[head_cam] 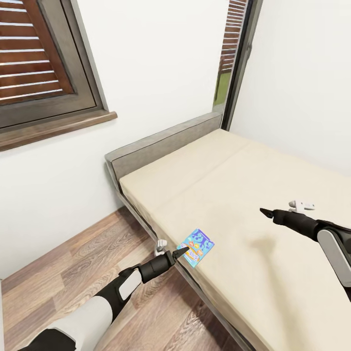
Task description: Put all the toys in the child's room - the three board games (two on the bed and one on the table), the two jigsaw puzzles on the table, and the tennis ball on the table - inside the toy box on the table in the child's room.
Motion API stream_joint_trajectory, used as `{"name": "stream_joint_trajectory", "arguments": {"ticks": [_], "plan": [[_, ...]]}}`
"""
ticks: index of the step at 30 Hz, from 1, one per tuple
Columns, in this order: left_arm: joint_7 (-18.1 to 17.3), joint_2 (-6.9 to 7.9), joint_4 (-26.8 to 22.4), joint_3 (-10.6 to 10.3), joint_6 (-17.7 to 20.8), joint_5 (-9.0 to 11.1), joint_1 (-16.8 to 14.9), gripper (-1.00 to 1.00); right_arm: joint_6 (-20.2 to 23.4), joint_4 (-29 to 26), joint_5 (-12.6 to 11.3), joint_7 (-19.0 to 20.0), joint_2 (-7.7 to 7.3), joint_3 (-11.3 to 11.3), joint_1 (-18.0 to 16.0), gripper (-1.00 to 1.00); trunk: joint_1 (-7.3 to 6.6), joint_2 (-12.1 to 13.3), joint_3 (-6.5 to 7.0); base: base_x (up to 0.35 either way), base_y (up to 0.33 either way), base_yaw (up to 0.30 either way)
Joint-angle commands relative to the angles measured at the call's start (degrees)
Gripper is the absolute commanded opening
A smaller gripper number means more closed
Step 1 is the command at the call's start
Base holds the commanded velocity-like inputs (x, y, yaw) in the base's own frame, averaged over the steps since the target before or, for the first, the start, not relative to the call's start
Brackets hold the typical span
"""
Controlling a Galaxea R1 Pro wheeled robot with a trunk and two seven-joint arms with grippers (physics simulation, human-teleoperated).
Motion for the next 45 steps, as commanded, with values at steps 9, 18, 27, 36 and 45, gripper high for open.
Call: {"name": "stream_joint_trajectory", "arguments": {"ticks": [9,18,27,36,45], "plan": [[0.0,-0.90,0.0,-0.2,0.5,0.8,-0.1,1.00,0.3,0.0,0.3,0.4,0.00,-0.1,0.0,1.00,0.00,0.0,-0.04,0.000,0.000,-0.002],[0.0,-0.90,0.0,-0.2,0.5,0.8,-0.1,1.00,0.3,-0.1,0.3,0.4,0.00,-0.1,0.0,1.00,0.00,0.0,-0.04,0.000,0.000,0.000],[0.0,-0.90,0.0,-0.2,0.5,0.7,-0.1,-1.00,0.3,-0.1,0.3,0.4,0.00,-0.1,0.0,1.00,0.00,0.0,-0.04,0.000,0.000,0.000],[-0.2,-1.06,0.0,-0.3,0.5,0.8,-0.1,-1.00,0.3,-0.1,0.3,0.4,0.00,-0.1,0.0,1.00,0.00,0.0,-0.04,0.000,0.000,0.000],[-0.3,-1.17,-0.1,-0.3,0.6,0.8,-0.1,-1.00,0.3,-0.1,0.3,0.4,0.00,-0.1,0.0,1.00,0.00,0.0,-0.04,0.000,0.000,0.000]]}}
